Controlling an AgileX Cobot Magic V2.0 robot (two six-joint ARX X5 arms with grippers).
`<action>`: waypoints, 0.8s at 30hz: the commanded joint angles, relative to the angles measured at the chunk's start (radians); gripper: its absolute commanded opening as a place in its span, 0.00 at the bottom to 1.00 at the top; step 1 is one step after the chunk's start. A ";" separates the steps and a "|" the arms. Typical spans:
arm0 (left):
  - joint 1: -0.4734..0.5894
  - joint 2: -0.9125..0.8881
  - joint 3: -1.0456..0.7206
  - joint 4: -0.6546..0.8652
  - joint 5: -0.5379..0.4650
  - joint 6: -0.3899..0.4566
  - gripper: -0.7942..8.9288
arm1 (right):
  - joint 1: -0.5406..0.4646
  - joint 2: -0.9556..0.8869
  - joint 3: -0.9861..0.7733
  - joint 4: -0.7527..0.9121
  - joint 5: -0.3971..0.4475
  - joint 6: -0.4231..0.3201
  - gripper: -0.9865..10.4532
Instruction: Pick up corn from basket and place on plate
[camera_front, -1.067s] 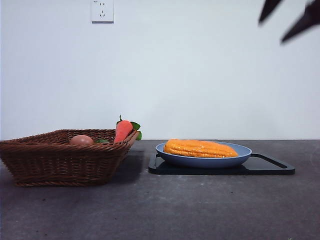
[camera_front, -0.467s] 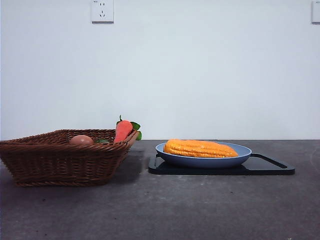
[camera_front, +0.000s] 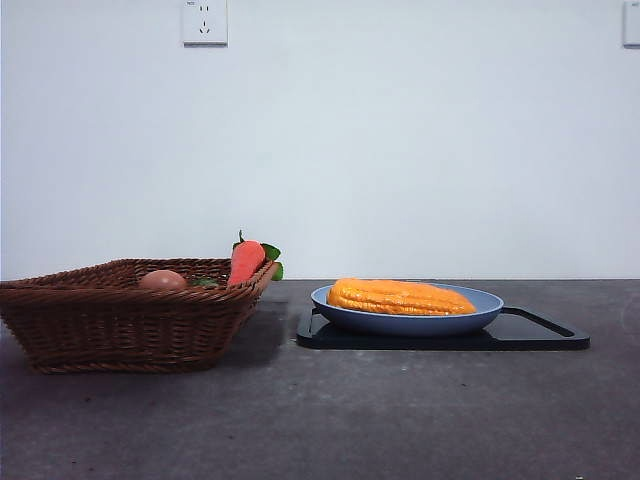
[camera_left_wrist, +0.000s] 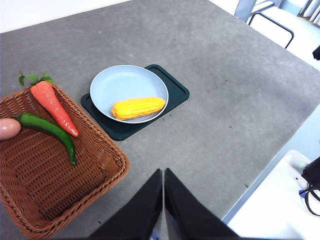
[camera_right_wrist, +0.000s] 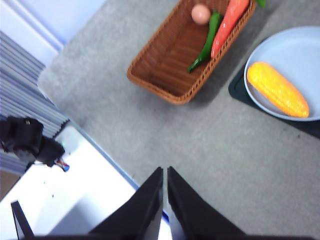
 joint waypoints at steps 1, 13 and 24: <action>-0.008 0.015 0.019 0.012 -0.004 0.010 0.09 | 0.006 0.005 0.018 0.032 0.000 0.025 0.09; -0.007 0.052 0.019 0.015 -0.004 0.009 0.09 | 0.005 -0.001 0.018 0.054 0.000 0.019 0.09; 0.313 -0.111 -0.101 0.439 -0.006 0.234 0.09 | 0.005 -0.002 0.018 0.054 0.001 0.019 0.09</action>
